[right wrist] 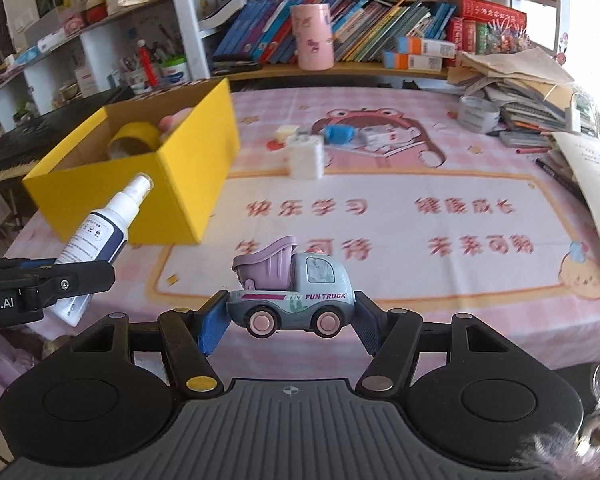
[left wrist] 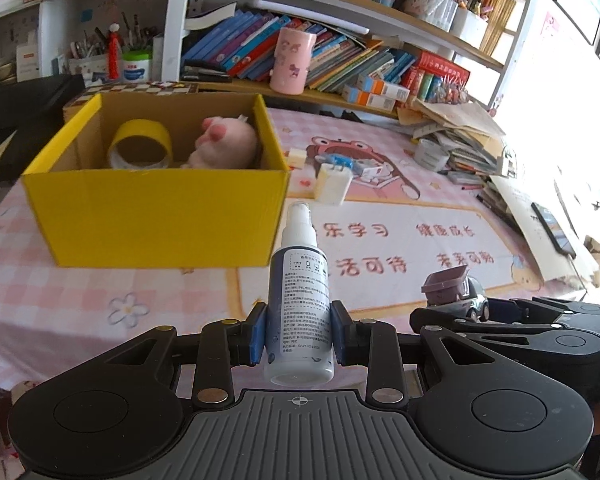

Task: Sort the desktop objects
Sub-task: 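Lift the toy truck with the right gripper while the left gripper carries the bottle toward the box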

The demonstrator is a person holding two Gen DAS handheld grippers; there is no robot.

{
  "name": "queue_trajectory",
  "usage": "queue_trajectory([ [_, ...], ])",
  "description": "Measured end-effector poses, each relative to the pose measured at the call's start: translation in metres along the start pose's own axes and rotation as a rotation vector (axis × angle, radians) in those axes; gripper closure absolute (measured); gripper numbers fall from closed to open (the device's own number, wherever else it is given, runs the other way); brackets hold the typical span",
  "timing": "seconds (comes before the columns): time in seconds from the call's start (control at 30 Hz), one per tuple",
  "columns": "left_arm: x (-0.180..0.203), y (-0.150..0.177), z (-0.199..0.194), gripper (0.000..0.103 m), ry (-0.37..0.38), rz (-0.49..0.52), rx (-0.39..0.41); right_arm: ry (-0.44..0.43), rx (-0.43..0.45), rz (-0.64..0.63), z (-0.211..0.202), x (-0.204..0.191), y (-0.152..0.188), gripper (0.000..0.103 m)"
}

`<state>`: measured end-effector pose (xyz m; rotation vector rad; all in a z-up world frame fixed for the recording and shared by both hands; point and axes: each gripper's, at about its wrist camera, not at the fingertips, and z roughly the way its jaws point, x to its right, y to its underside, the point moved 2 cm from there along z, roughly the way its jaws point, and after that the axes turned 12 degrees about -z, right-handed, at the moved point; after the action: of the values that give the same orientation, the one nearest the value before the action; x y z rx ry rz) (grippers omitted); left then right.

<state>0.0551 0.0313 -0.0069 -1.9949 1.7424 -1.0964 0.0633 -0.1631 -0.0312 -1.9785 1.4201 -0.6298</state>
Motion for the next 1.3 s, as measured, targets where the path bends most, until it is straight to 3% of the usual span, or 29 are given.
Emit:
queue_trajectory([
  [0.43, -0.031, 0.01, -0.027, 0.072, -0.008, -0.026, 0.013, -0.057, -0.005, -0.057, -0.007, -0.053, 0.005, 0.042],
  [1.3, -0.076, 0.008, -0.052, 0.072, -0.064, -0.115, 0.054, -0.159, -0.02, -0.165, 0.009, -0.107, -0.016, 0.042],
])
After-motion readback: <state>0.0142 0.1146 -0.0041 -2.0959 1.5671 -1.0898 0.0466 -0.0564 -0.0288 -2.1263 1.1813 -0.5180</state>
